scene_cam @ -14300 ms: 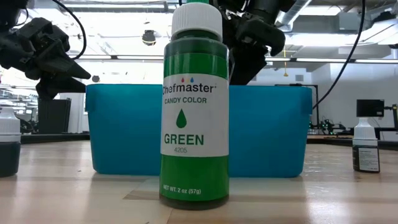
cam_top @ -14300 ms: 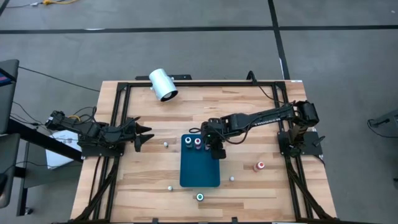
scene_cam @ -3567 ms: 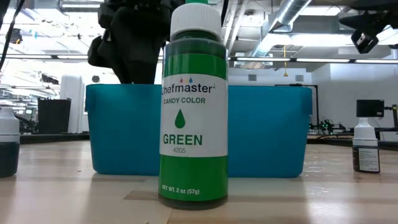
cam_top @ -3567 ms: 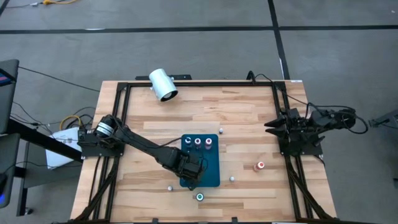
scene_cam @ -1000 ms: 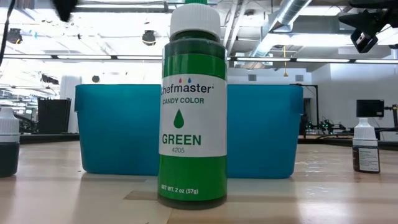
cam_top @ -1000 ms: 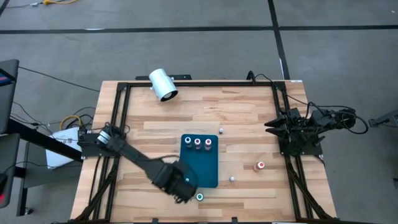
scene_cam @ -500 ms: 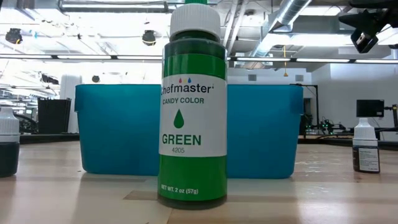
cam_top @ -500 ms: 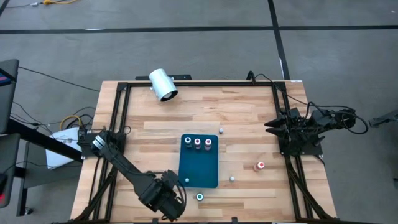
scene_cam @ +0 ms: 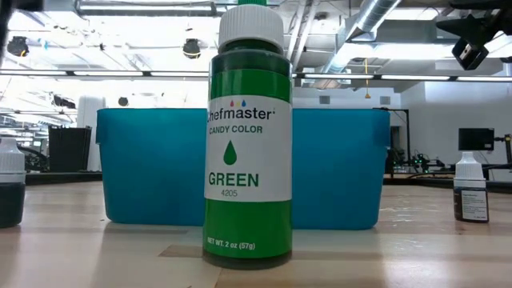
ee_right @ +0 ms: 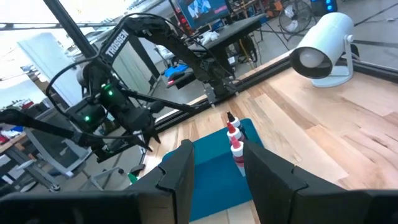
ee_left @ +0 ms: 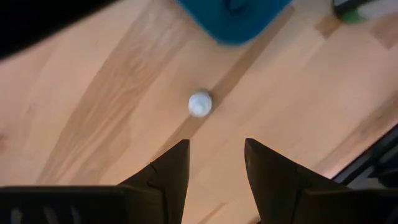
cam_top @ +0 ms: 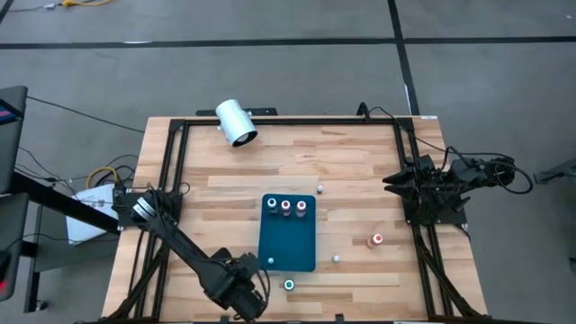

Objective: Pick & Place food coloring
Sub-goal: Put the small black food coloring bottle into the blue bin

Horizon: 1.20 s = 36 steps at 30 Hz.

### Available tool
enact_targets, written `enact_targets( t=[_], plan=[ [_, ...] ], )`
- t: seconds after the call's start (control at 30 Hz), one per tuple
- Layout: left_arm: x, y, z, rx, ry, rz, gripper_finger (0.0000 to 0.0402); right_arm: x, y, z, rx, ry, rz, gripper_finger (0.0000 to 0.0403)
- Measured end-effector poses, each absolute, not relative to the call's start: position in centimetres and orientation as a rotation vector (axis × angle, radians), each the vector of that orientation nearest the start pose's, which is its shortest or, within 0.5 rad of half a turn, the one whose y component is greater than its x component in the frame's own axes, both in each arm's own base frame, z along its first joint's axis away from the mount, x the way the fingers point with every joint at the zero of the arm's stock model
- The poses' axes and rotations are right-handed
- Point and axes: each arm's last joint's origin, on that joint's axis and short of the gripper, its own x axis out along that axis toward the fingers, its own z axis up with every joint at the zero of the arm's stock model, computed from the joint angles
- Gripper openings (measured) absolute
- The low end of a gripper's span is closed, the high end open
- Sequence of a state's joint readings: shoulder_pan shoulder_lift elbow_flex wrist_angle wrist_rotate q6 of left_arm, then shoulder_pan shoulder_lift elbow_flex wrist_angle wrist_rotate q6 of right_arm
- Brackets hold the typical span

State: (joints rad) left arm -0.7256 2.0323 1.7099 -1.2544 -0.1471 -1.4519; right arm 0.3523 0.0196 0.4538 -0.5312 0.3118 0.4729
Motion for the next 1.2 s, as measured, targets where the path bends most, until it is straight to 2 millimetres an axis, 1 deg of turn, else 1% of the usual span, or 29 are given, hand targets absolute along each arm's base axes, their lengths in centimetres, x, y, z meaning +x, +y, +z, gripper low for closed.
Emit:
enact_targets(
  t=[0.2,0.43,0.7,0.8,0.93,1.03,1.1,1.2],
  plan=[
    [28.4,-26.2,22.2,-0.443,1.332,0.619,0.0147,4.8,0.8,25.7,0.467,0.1,0.017,0.0126],
    [28.2,-26.4,22.2,-0.447,1.351,0.611,0.0147,4.8,0.8,25.7,0.474,0.1,0.016,0.0126],
    [28.5,-26.9,22.2,-0.456,1.421,0.481,0.0148,4.8,0.8,25.6,0.464,0.112,0.013,0.0126],
    [28.5,-27.1,22.2,-0.46,1.448,0.435,0.0158,4.8,0.8,25.6,0.464,0.112,0.013,0.0126],
    [28.9,-27.4,22.2,-0.462,1.421,0.381,0.0185,4.8,0.8,25.6,0.463,0.113,0.013,0.0126],
    [29.0,-27.4,22.2,-0.443,1.387,0.377,0.0203,4.8,0.8,25.6,0.462,0.113,0.013,0.0126],
    [29.0,-27.4,22.2,-0.427,1.374,0.379,0.0211,4.8,0.8,25.6,0.461,0.113,0.014,0.0126],
    [28.9,-27.7,22.2,-0.37,1.375,0.325,0.0215,4.8,0.8,25.6,0.461,0.114,0.014,0.0126]
  ],
)
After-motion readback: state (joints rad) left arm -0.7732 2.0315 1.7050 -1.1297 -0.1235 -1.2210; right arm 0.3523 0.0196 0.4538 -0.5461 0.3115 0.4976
